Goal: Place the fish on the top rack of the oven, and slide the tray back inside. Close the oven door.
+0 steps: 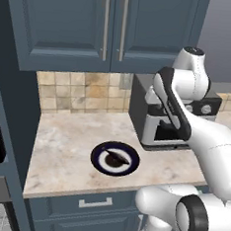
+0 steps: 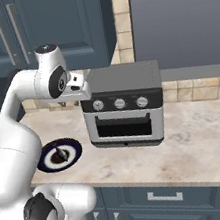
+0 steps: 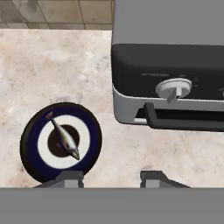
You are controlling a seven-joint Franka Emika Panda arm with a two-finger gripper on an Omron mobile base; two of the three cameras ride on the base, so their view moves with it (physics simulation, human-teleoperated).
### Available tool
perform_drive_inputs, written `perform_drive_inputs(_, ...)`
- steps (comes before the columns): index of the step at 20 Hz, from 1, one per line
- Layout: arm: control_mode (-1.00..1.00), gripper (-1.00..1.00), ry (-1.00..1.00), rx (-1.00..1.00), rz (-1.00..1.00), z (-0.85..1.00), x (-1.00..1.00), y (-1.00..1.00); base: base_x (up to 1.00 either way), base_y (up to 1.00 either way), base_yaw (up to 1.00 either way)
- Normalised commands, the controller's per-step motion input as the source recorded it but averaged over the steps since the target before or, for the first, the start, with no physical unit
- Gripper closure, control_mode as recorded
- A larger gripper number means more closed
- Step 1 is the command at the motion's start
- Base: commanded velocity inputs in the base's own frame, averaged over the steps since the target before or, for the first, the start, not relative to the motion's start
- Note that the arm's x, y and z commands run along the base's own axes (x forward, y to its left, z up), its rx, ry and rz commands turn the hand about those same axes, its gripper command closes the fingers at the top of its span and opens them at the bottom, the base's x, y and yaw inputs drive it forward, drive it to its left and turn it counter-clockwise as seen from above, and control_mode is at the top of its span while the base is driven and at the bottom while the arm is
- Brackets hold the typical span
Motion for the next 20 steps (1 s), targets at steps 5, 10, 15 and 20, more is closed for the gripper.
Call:
perform_drive_inputs(5, -1.0, -1.0, -0.01, -0.01, 0.0, -0.13, -0.19, 0.29, 0.0, 0.0, 0.0)
perform_drive_inputs(10, -1.0, -1.0, 0.0, 0.0, 0.02, -0.5, -0.44, 0.59, 0.0, 0.0, 0.0)
perform_drive_inputs(15, -1.0, -1.0, 0.0, 0.0, 0.16, -0.52, -0.11, 0.55, 0.0, 0.0, 0.0)
perform_drive_inputs(20, -1.0, -1.0, 0.07, 0.0, 0.26, -0.57, 0.01, 0.62, 0.0, 0.0, 0.0)
